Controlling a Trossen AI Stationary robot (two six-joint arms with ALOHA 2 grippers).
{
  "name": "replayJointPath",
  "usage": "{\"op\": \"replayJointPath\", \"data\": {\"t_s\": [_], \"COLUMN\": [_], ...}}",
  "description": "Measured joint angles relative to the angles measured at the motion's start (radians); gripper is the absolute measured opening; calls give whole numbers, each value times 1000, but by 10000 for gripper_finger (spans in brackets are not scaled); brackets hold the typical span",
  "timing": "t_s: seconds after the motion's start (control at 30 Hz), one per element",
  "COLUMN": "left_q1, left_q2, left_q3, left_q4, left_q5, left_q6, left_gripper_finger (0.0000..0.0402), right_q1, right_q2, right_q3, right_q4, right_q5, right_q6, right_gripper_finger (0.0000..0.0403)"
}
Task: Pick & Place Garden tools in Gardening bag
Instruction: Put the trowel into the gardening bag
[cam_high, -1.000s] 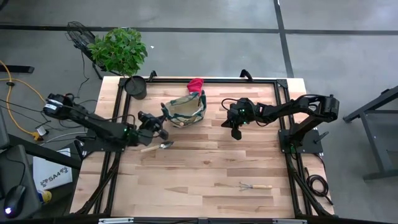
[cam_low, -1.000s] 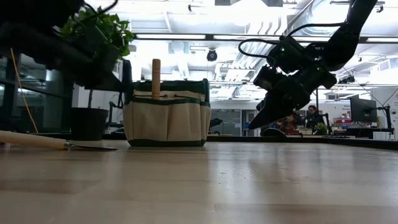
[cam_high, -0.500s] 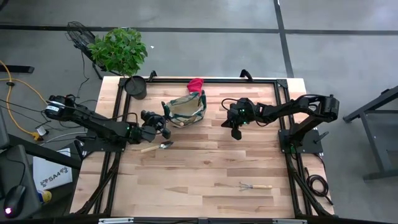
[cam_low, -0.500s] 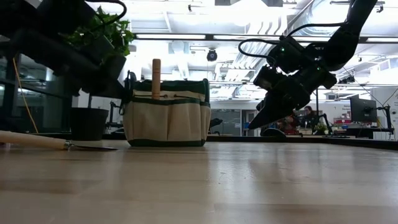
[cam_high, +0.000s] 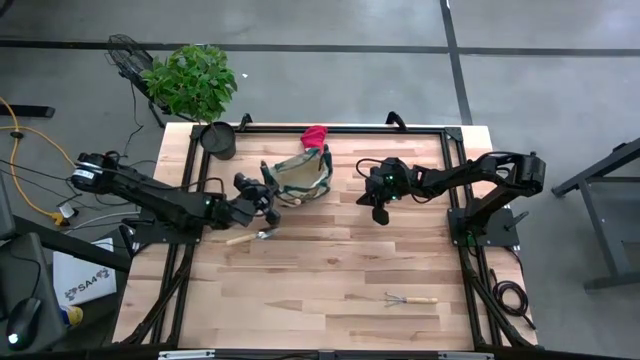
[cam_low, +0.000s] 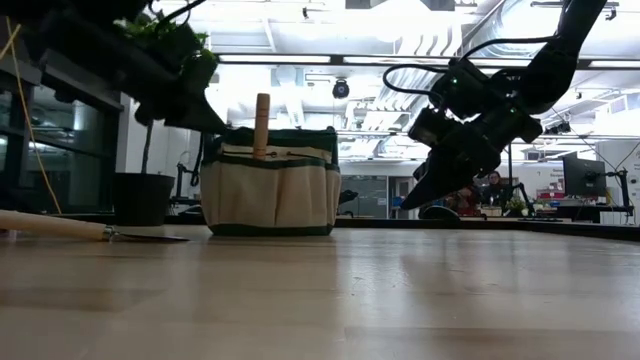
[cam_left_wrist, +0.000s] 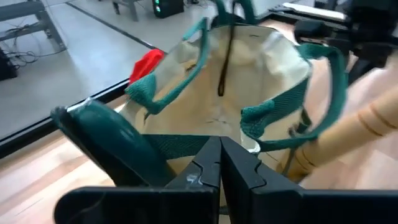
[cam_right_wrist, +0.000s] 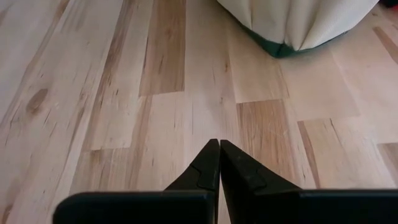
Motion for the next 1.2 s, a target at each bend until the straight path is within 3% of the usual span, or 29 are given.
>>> {"op": "replayJointPath", "data": {"t_s": [0.33,0.8,1.2], "left_q1": [-147,-294,-298], "left_q2": [0,0,0], "left_q3": [123,136,136], "left_q4": [-184,-352,-473], "left_q5": [-40,-41,122], "left_q6": [25,-89,-281], "left_gripper_finger": [0,0,0], "right_q1": [0,0,0], "right_q2": [0,0,0], "right_q3": [0,0,0], "right_q4": [-14,-14,-13], "right_q5": [0,0,0], "right_q6": [0,0,0], "right_gripper_finger": [3,3,3]}}
